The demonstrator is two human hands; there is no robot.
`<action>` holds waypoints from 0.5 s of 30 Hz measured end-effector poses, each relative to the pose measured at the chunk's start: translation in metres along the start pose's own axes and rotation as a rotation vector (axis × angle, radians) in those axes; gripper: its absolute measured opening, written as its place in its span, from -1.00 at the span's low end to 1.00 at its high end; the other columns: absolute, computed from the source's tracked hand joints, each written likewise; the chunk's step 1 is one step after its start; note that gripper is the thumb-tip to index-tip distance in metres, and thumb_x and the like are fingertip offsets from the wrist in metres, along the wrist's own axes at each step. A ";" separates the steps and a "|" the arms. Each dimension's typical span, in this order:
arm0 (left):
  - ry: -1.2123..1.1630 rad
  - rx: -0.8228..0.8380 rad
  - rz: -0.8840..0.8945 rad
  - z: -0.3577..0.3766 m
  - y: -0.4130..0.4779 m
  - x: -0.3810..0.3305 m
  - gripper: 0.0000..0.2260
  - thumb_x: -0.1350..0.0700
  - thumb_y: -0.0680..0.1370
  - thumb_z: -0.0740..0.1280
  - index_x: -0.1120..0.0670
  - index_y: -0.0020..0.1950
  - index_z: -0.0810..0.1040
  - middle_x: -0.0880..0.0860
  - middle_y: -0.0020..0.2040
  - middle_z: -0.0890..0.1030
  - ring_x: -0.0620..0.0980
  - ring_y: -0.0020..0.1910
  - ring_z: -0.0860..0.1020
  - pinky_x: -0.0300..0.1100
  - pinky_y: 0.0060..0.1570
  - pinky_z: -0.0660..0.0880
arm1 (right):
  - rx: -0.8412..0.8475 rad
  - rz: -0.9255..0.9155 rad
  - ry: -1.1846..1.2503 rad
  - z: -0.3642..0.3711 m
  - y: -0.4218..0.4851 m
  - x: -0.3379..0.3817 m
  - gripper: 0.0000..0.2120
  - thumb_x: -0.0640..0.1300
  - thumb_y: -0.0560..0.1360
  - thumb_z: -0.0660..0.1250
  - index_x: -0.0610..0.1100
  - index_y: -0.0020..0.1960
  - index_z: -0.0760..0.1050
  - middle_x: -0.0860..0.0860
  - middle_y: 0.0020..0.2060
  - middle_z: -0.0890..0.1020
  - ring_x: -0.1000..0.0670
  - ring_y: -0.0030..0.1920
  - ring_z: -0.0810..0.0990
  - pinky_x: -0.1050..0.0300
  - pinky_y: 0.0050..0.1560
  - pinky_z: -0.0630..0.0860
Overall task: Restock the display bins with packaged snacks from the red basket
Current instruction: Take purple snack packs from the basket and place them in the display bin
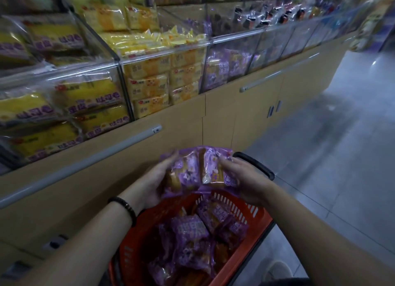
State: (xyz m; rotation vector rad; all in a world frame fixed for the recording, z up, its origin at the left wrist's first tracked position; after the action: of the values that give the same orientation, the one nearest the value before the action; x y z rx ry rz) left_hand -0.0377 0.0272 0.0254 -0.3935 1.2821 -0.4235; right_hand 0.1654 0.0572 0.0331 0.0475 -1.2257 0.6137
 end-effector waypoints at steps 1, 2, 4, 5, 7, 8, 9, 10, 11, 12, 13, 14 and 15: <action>0.000 0.036 0.023 0.003 -0.002 -0.001 -0.60 -0.12 0.53 0.46 0.13 0.21 0.71 0.19 0.07 0.75 0.10 -0.15 0.75 -0.03 -0.11 0.69 | 0.052 -0.008 -0.019 0.003 0.000 0.002 -0.66 -0.12 0.61 0.41 -0.24 0.33 0.52 -0.29 0.19 0.64 -0.27 0.11 0.67 -0.33 0.29 0.54; 0.002 0.084 0.048 0.007 -0.003 -0.002 -0.62 0.03 0.52 0.49 0.19 0.27 0.68 0.23 0.10 0.73 0.10 -0.12 0.75 -0.06 -0.15 0.68 | 0.090 -0.009 -0.034 0.004 -0.001 0.004 -0.61 -0.20 0.57 0.46 -0.24 0.36 0.49 -0.31 0.22 0.63 -0.32 0.17 0.65 -0.38 0.33 0.50; 0.038 0.141 0.093 0.010 -0.003 0.001 -0.58 0.30 0.48 0.51 0.27 0.34 0.60 0.29 0.17 0.70 0.14 -0.02 0.74 -0.07 -0.13 0.67 | 0.108 0.004 -0.067 0.002 -0.004 0.005 -0.52 -0.27 0.51 0.52 -0.23 0.38 0.47 -0.35 0.27 0.61 -0.41 0.27 0.59 -0.44 0.36 0.45; 0.087 0.110 0.109 0.008 -0.001 0.003 -0.54 0.38 0.45 0.52 0.27 0.35 0.58 0.29 0.18 0.70 0.17 0.02 0.74 -0.05 -0.10 0.67 | 0.079 -0.004 -0.138 -0.001 -0.006 0.008 -0.49 -0.25 0.47 0.56 -0.24 0.36 0.48 -0.32 0.27 0.62 -0.37 0.26 0.61 -0.40 0.36 0.47; 0.176 -0.001 0.150 0.001 -0.001 0.001 -0.50 0.48 0.42 0.51 0.18 0.31 0.56 0.27 0.15 0.72 0.24 0.09 0.72 0.09 0.04 0.66 | -0.062 -0.090 -0.444 -0.005 -0.016 0.024 -0.37 -0.18 0.35 0.67 -0.17 0.31 0.44 -0.16 0.21 0.69 -0.14 0.12 0.72 -0.24 0.30 0.57; 0.203 -0.044 0.174 -0.003 -0.003 -0.001 -0.47 0.50 0.41 0.51 0.12 0.30 0.56 0.26 0.14 0.73 0.26 0.13 0.71 0.14 0.13 0.64 | -0.134 -0.134 -0.575 -0.007 -0.022 0.032 -0.29 -0.13 0.28 0.72 -0.12 0.30 0.42 -0.07 0.12 0.73 -0.05 0.04 0.75 -0.19 0.23 0.62; 0.220 -0.069 0.198 -0.004 -0.007 -0.004 -0.42 0.49 0.39 0.53 0.08 0.32 0.56 0.24 0.15 0.73 0.26 0.15 0.70 0.15 0.18 0.63 | -0.198 -0.175 -0.672 -0.009 -0.029 0.042 -0.25 -0.08 0.21 0.75 -0.07 0.27 0.43 -0.01 0.03 0.75 0.00 -0.03 0.75 -0.16 0.15 0.66; 0.245 -0.092 0.230 -0.007 -0.011 -0.010 -0.35 0.45 0.35 0.58 0.04 0.36 0.56 0.22 0.16 0.73 0.25 0.15 0.70 0.14 0.19 0.63 | -0.245 -0.218 -0.753 -0.009 -0.038 0.052 -0.28 -0.02 0.17 0.75 -0.03 0.21 0.47 0.03 -0.03 0.75 0.04 -0.07 0.75 -0.13 0.07 0.68; 0.288 -0.107 0.264 -0.007 -0.017 -0.017 -0.30 0.38 0.30 0.62 0.01 0.39 0.56 0.18 0.16 0.74 0.20 0.14 0.71 0.10 0.17 0.64 | -0.280 -0.272 -0.824 -0.008 -0.046 0.062 -0.34 0.04 0.15 0.74 0.01 0.14 0.51 0.05 -0.07 0.74 0.06 -0.09 0.74 -0.12 0.02 0.69; 0.346 -0.116 0.309 -0.006 -0.025 -0.026 -0.28 0.32 0.27 0.64 -0.01 0.40 0.57 0.13 0.14 0.75 0.14 0.12 0.73 0.05 0.12 0.65 | -0.300 -0.323 -0.869 -0.008 -0.054 0.072 -0.41 0.08 0.16 0.72 0.04 0.09 0.56 0.06 -0.09 0.74 0.06 -0.10 0.74 -0.14 -0.01 0.69; 0.396 -0.133 0.348 -0.005 -0.033 -0.034 -0.29 0.29 0.27 0.67 0.00 0.38 0.58 0.10 0.12 0.76 0.08 0.08 0.74 0.00 0.07 0.65 | -0.315 -0.364 -0.895 -0.007 -0.062 0.081 -0.46 0.11 0.18 0.70 0.04 0.08 0.59 0.05 -0.10 0.73 0.05 -0.10 0.74 -0.17 -0.02 0.68; 0.431 -0.152 0.364 -0.005 -0.041 -0.041 -0.32 0.27 0.28 0.69 0.03 0.35 0.58 0.10 0.11 0.76 0.05 0.05 0.74 -0.02 0.02 0.64 | -0.318 -0.393 -0.927 -0.004 -0.070 0.092 -0.49 0.14 0.21 0.68 0.05 0.07 0.61 0.05 -0.11 0.73 0.05 -0.10 0.73 -0.19 -0.02 0.67; 0.458 -0.170 0.365 -0.003 -0.052 -0.049 -0.33 0.23 0.25 0.71 0.06 0.31 0.56 0.10 0.10 0.76 0.06 0.03 0.75 0.01 -0.03 0.65 | -0.315 -0.420 -0.977 -0.001 -0.077 0.102 -0.53 0.14 0.25 0.67 0.06 0.08 0.63 0.06 -0.11 0.73 0.07 -0.10 0.73 -0.18 -0.02 0.67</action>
State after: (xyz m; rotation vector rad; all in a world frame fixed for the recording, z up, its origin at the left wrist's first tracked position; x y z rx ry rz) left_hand -0.0562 0.0076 0.0919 -0.1989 1.8044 -0.0923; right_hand 0.2219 0.0357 0.1457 0.3634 -2.1654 -0.0205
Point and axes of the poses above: each hand's wrist, its own y-axis towards the middle knuckle, its own z-axis out of the palm, x = y × z, the point moved 8 cm from there along y, towards the middle knuckle
